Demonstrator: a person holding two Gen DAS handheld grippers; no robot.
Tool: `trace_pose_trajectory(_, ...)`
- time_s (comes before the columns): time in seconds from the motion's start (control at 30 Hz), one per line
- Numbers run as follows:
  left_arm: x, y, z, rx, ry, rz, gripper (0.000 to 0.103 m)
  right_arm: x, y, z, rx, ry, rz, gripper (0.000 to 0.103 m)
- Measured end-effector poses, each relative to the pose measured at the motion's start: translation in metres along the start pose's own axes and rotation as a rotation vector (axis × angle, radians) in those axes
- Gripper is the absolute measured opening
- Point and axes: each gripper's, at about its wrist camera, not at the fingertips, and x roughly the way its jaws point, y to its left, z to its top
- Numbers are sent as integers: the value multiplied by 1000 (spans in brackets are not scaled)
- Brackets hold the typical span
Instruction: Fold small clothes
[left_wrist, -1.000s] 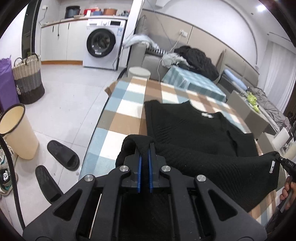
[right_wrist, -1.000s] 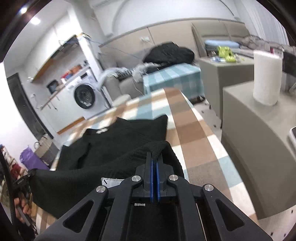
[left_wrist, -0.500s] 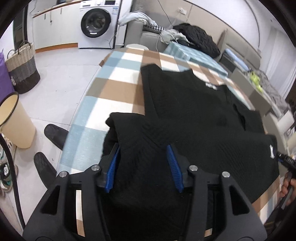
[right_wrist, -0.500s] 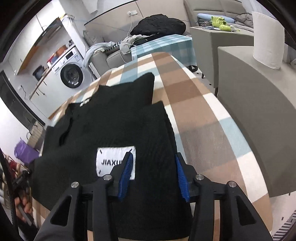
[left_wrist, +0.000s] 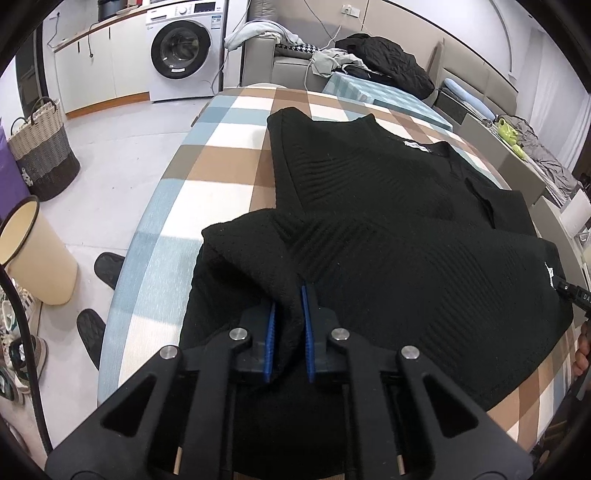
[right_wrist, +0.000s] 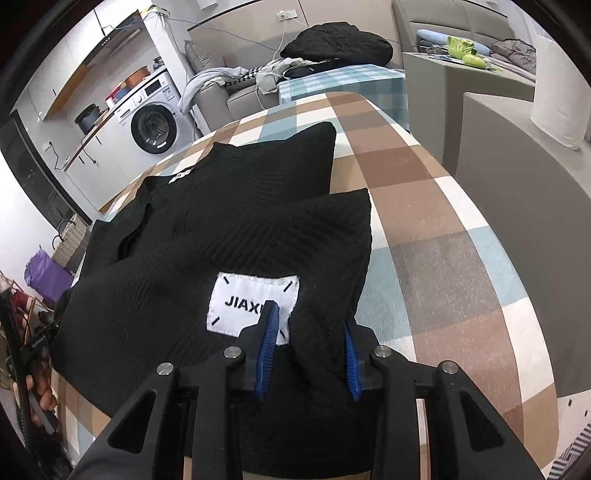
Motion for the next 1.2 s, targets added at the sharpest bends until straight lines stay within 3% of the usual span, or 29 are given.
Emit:
trace_pose_trajectory(0.33, -30, 7, -30, -8, 8, -7, 10, -14, -4, -16, -6, 24, 13, 31)
trace_pose_trajectory(0.57, -41, 22, -31, -75, -9, -17, 10, -19, -11, -15, 15, 15, 26, 31)
trace_pose_trajectory(0.63, -49, 27, -34, -83, -9, -14, 15, -26, -14, -16, 21, 3, 32, 32)
trace_pose_trajectory(0.7, -60, 34, -41, -102, -15, 3, 40, -35, -19, -18, 20, -7, 42, 33)
trace_pose_trajectory(0.77, -70, 40, -51, -124, -26, 11, 51, -44, -26, -24, 35, -17, 60, 40)
trace_pose_trajectory(1.07, -90, 49, -80, -154, -27, 13, 51, -63, -37, -48, 84, -24, 105, 41)
trace_pose_trajectory(1.13, -90, 47, -81, -155, -31, 16, 40, -61, -36, -49, 81, -18, 98, 41)
trace_pose_trajectory(1.17, -91, 46, -81, -149, -34, 21, 28, -60, -36, -49, 81, -17, 98, 41)
trace_pose_trajectory(1.2, -94, 44, -80, -138, -38, 9, 22, -59, -36, -50, 80, -13, 102, 41)
